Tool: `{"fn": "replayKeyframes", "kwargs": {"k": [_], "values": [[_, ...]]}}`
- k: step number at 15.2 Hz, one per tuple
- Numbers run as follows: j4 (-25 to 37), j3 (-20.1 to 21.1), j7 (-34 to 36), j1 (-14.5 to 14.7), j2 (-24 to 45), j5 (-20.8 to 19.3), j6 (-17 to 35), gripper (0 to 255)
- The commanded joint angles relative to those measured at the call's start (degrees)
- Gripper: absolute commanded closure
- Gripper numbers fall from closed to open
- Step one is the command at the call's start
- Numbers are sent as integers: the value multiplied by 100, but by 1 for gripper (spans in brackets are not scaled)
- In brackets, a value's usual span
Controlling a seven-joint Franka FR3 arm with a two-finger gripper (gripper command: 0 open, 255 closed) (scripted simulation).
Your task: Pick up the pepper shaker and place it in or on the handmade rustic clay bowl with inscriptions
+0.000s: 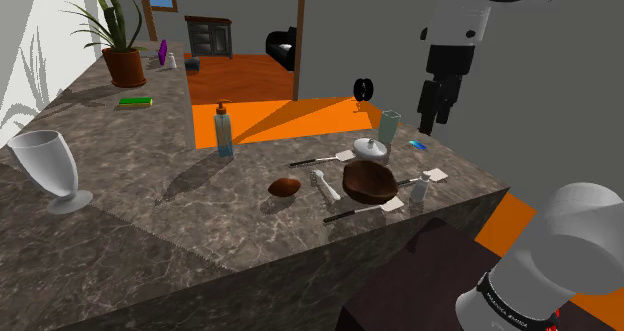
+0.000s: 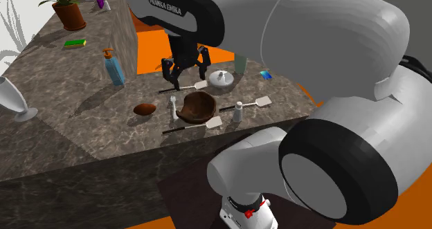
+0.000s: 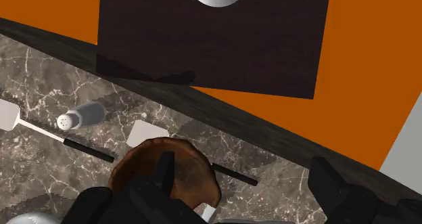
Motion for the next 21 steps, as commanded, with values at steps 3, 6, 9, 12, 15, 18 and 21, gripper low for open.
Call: {"fn": "replayKeyframes", "kwargs": {"k": [3, 6, 9, 12, 15, 18, 21], "values": [[-302, -143, -194, -71, -31, -164, 293, 0], [-709, -369, -475, -192, -18, -416, 756, 0], [-1059, -605, -748, -333, 73, -674, 1249, 0], [-1345, -855, -1010, -487, 248, -934, 1775, 0], [-1563, -1115, -1261, -646, 515, -1191, 2333, 0], [-1706, -1381, -1504, -807, 876, -1435, 2919, 0], [-1771, -1652, -1742, -956, 1326, -1652, 3524, 0]]}}
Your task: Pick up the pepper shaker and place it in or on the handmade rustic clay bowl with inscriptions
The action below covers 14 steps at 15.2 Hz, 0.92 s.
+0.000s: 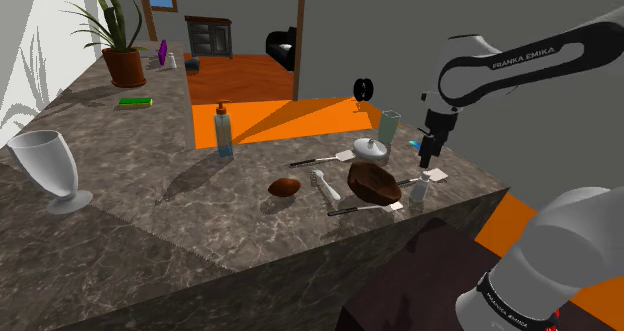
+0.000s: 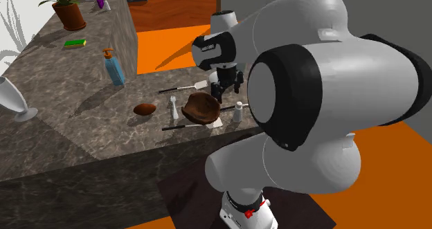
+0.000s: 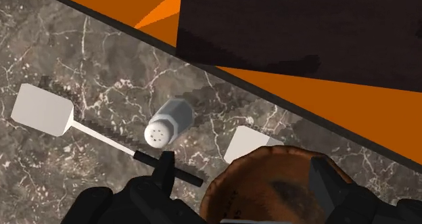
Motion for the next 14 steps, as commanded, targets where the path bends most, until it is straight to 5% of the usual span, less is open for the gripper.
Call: {"fn": "replayKeyframes", "kwargs": {"k": [1, 6, 14], "values": [[-4, -168, -145, -81, 339, -126, 415, 0], [112, -618, -563, -262, 1301, -335, 1426, 0], [-68, -773, -639, -296, 1897, -360, 2222, 0]]}}
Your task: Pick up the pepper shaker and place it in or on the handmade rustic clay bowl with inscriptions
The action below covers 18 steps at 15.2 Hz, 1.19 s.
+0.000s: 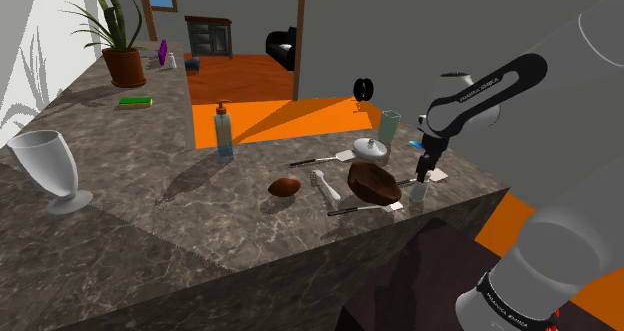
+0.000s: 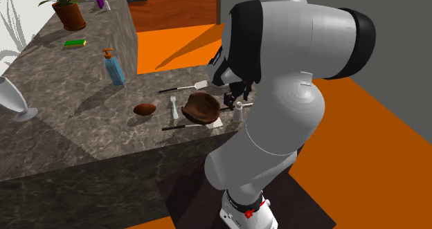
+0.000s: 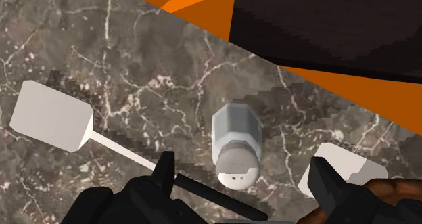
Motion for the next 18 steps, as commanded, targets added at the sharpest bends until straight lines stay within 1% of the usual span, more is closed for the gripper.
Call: {"fn": "replayKeyframes", "kwargs": {"k": [1, 8, 9, 18], "values": [[-33, -30, -19, -7, 117, 1, 156, 0], [-32, -29, -19, -7, 117, 1, 155, 0], [-32, -29, -19, -7, 117, 1, 155, 255], [-33, -29, -19, -7, 117, 1, 156, 255]]}}
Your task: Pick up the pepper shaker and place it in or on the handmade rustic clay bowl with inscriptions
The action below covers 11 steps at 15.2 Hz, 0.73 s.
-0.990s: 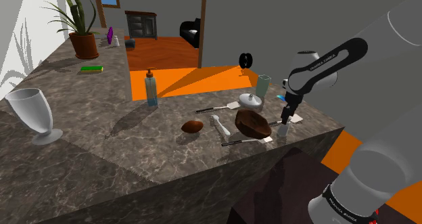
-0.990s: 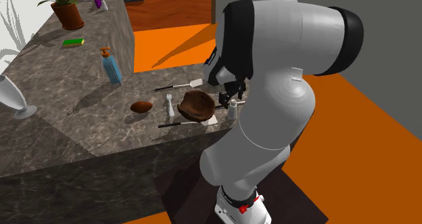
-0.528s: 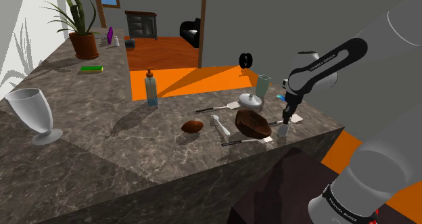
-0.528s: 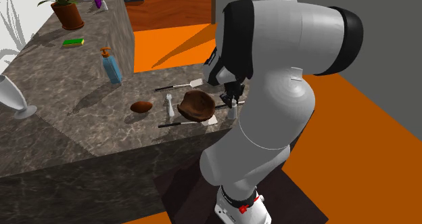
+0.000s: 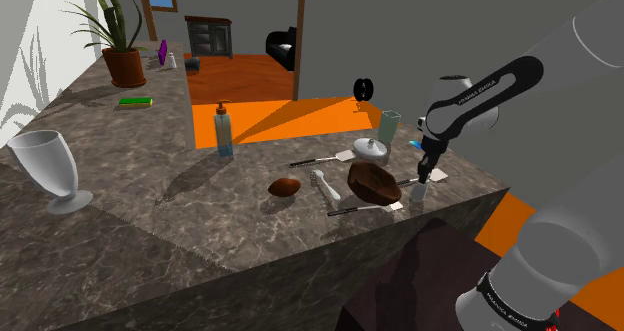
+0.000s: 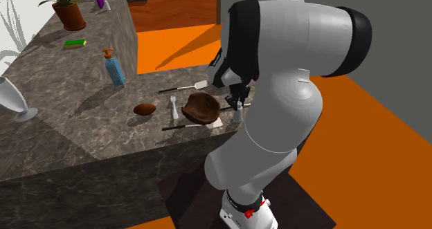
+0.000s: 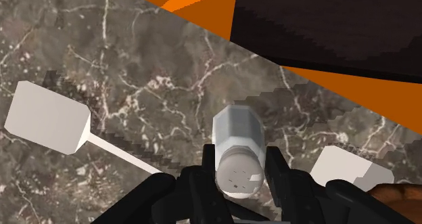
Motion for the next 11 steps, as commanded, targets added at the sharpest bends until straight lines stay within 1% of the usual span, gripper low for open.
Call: {"fn": "replayKeyframes", "kwargs": {"k": [1, 11], "values": [[20, 7, 0, -6, -76, -8, -98, 255], [316, 119, -31, -18, -751, -3, -1063, 255]]}}
